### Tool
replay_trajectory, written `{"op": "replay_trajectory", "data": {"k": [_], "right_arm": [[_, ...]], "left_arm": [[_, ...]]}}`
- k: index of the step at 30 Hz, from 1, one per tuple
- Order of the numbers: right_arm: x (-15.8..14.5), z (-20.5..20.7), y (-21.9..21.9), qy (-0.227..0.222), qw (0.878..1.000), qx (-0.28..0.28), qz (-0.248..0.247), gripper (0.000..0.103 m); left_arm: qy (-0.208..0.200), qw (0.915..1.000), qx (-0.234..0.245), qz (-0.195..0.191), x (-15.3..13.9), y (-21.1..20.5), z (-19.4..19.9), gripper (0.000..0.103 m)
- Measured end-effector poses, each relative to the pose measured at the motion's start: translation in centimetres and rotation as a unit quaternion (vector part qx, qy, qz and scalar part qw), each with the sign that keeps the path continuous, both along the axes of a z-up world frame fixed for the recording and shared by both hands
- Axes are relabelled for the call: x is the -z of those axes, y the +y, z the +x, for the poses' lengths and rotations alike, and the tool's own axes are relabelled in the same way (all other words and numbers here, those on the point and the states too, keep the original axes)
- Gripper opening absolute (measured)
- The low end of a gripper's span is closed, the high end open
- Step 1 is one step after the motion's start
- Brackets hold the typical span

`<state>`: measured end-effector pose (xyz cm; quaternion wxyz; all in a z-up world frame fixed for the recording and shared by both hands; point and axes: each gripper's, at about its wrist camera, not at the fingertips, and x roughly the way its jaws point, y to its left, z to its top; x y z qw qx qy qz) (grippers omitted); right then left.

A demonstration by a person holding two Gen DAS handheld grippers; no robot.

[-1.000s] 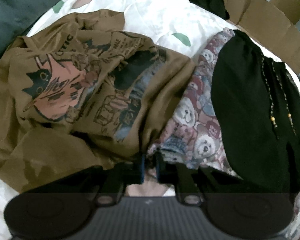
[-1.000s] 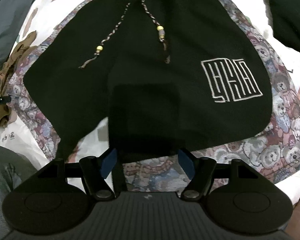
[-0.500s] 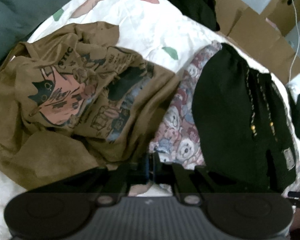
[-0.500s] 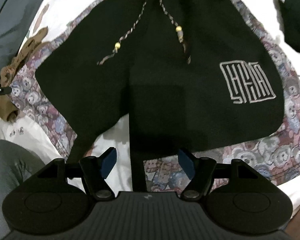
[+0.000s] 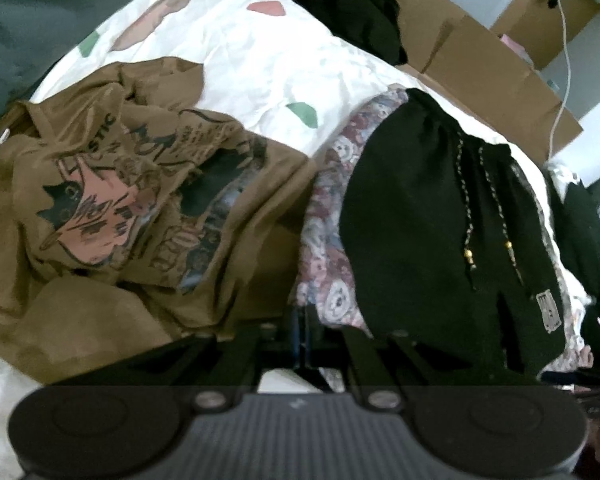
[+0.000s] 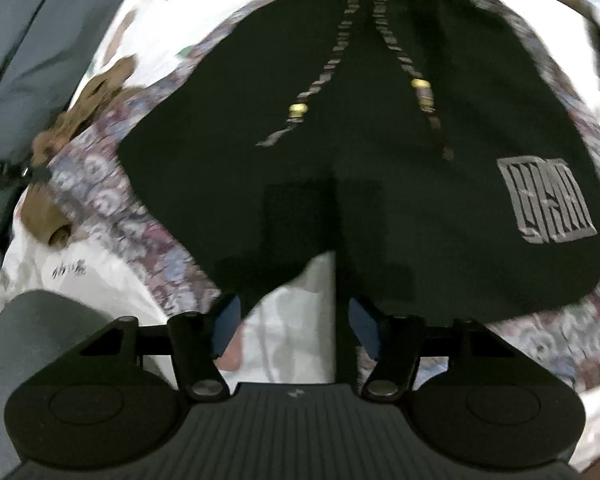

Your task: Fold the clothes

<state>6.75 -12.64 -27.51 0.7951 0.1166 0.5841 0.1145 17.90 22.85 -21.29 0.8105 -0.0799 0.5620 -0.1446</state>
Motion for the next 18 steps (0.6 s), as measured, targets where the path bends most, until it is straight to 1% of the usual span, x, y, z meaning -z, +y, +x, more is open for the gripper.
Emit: {"op": "replay_trajectory", "data": {"k": [5, 10, 14, 18], "right_arm": [[-0.6, 1.5, 3.0, -0.012, 0.999, -0.030, 0.009, 0.064], [-1.6, 3.1, 6.6, -0.029, 0.997, -0.059, 0.035, 0.064], [-2.1, 4.2, 8.8, -0.041, 0.995, -0.070, 0.051, 0.064], [-2.2, 5.3, 10.6, -0.051, 0.993, -0.074, 0.075, 0.064]], "left_arm": [[0.004, 0.9997, 0.019, -0.018, -0.7, -1.6, 0.6, 0.003], [0.012, 0.9984, 0.037, -0.041, -0.8, -3.4, 0.6, 0.002], [0.018, 0.9970, 0.061, -0.045, -0.9, -5.0, 0.6, 0.002], [0.023, 0.9957, 0.075, -0.050, -0.9, -6.3, 0.7, 0.002]]}}
